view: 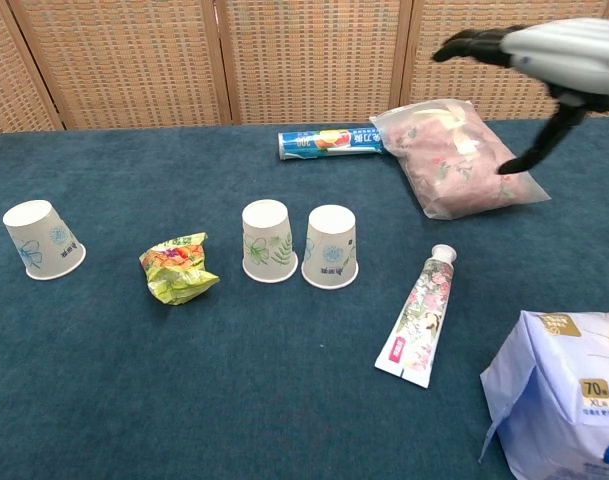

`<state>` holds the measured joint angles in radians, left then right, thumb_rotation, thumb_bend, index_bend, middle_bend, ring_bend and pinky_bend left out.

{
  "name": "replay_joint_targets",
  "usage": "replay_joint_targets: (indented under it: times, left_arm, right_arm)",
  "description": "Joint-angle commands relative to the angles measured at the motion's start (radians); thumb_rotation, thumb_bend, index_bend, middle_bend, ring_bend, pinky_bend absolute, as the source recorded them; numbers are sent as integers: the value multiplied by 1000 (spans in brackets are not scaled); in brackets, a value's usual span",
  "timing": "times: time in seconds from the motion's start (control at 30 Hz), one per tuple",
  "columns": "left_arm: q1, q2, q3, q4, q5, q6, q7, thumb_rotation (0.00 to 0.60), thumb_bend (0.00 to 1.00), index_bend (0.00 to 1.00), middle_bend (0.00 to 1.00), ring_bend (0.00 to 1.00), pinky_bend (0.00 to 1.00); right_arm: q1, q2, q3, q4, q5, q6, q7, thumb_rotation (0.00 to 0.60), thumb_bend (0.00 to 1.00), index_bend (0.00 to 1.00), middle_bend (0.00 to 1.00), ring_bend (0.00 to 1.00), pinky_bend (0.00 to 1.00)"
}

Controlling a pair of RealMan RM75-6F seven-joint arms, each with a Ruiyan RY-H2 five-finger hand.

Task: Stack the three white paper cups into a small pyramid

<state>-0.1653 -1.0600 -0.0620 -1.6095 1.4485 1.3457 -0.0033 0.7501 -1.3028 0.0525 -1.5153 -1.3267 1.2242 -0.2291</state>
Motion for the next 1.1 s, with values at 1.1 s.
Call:
replay_joint_targets:
  times: [1.1]
  left_arm:
    - [-390,-361,-79,512,-121,-487,-103,600,141,245,264,212,319]
  right_arm:
    - [-506,81,-110,106,-237,363,271,600,0,0,0,0,0]
